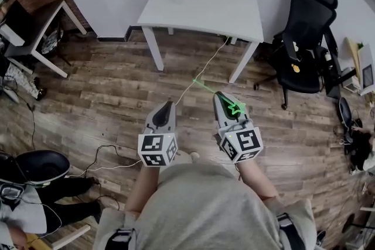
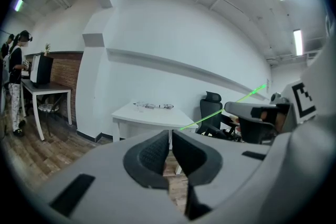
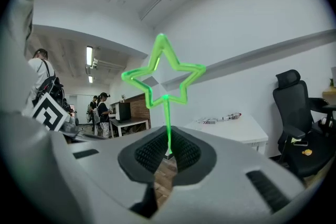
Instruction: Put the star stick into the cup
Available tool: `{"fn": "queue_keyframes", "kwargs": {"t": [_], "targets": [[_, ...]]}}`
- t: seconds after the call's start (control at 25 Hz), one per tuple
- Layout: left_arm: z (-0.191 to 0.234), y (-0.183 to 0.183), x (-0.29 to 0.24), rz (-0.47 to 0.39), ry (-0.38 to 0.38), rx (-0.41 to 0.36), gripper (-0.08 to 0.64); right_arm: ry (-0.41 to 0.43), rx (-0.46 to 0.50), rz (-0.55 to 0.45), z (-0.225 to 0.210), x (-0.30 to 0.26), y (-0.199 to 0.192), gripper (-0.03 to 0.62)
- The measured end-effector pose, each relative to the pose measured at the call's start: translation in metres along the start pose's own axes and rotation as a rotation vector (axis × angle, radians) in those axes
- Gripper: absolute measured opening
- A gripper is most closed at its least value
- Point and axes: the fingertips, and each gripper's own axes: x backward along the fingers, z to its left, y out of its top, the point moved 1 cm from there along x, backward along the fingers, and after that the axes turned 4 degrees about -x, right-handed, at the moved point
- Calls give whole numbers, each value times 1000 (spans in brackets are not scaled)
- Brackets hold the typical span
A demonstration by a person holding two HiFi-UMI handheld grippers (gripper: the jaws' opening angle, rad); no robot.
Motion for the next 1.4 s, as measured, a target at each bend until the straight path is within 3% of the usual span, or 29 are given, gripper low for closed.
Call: {"fn": "queue_keyframes", "kwargs": {"t": [0.36, 0.68, 1.4], "targets": [[-2, -13, 0, 15, 18, 11, 20, 15, -5, -2, -5, -8, -5, 14], [13, -10, -31, 16, 17, 24, 21, 20, -8, 2, -17, -40, -8, 15], [112, 49, -170, 17, -42, 0, 20, -34, 19, -14, -56, -205, 22, 15]]}}
